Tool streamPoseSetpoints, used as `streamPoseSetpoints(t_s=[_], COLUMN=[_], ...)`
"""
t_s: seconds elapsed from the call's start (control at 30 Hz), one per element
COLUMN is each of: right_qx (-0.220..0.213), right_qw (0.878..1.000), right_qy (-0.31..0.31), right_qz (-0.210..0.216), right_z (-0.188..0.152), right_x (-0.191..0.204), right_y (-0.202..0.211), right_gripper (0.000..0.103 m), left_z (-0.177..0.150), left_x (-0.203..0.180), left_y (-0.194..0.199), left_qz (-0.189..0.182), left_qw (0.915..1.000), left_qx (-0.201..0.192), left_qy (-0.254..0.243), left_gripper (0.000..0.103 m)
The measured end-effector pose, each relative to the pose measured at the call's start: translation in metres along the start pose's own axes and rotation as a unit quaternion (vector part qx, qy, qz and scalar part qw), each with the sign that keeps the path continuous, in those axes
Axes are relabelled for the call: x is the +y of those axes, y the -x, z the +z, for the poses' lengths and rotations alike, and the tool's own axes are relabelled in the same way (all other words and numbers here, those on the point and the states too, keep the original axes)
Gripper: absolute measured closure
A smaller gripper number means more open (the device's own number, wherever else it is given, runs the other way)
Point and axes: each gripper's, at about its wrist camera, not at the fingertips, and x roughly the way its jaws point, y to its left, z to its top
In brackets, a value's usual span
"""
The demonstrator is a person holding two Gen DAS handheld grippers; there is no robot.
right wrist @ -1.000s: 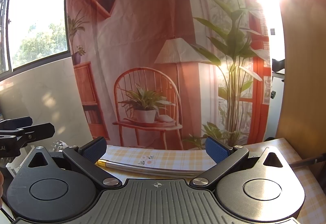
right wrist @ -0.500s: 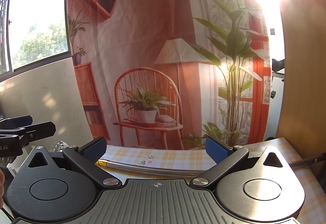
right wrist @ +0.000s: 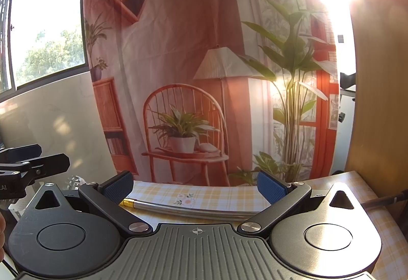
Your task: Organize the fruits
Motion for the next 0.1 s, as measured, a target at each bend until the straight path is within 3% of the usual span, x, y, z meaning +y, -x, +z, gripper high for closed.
streamPoseSetpoints(t_s=[0.1], right_qx=[0.0], right_qw=[1.0], right_qy=[0.0], right_qz=[0.0], right_z=[-0.0002], right_x=[0.0], right_y=[0.0001], right_gripper=[0.0], left_z=[-0.0004], left_x=[0.0003], left_y=[-0.0009], left_qz=[0.001], left_qw=[1.0], left_qx=[0.001], left_qy=[0.001], left_gripper=[0.0])
